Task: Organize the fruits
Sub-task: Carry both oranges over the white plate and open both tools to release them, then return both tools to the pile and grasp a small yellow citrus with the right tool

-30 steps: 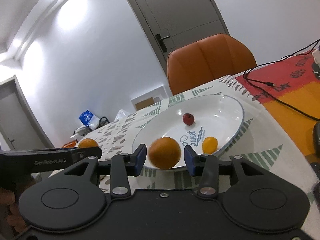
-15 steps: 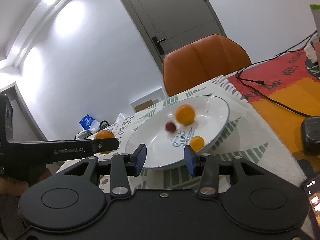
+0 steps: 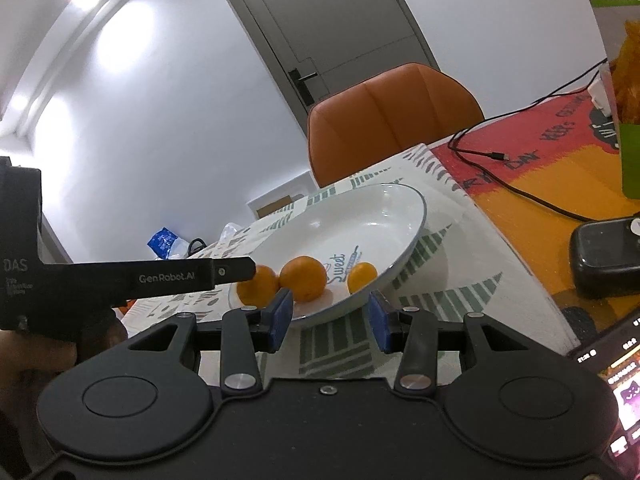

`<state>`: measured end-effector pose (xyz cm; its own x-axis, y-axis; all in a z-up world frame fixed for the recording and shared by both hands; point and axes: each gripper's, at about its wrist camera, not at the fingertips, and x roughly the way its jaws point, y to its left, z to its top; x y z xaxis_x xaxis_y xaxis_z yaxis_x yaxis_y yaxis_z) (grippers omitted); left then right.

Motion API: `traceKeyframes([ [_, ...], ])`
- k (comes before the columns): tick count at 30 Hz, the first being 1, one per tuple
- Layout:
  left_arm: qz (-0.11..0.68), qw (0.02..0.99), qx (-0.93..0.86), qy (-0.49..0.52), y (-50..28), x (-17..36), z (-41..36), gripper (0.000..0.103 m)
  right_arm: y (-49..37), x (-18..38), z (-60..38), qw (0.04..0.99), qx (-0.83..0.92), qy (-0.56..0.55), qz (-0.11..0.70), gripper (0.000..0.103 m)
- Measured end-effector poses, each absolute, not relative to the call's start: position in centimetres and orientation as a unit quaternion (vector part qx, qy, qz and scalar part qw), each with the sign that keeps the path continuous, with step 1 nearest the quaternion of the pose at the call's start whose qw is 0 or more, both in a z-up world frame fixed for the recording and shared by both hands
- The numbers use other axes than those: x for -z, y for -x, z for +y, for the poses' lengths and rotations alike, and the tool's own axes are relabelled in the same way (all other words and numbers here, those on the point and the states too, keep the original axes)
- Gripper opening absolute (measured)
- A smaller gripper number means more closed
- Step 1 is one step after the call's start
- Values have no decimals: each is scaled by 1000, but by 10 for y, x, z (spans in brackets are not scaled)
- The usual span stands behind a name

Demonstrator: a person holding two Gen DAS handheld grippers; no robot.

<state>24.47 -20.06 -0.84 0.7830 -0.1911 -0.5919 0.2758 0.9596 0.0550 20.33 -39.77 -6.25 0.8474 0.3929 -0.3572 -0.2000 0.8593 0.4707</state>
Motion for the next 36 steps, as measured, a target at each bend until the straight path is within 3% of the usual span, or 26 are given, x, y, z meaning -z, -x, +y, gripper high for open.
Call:
traceKeyframes([
  [20,293,953,65,-47,-211,-8,-131,70,-196,51,-363,947,-144,-175,230,53],
  [27,277,960,33,-32,-193,-15,-94,85,-189,39,-332,953,-150,-142,223,70],
  [36,278,961,-2,-5,-177,-14,-53,90,-181,31,-300,956,-156,-112,221,90],
])
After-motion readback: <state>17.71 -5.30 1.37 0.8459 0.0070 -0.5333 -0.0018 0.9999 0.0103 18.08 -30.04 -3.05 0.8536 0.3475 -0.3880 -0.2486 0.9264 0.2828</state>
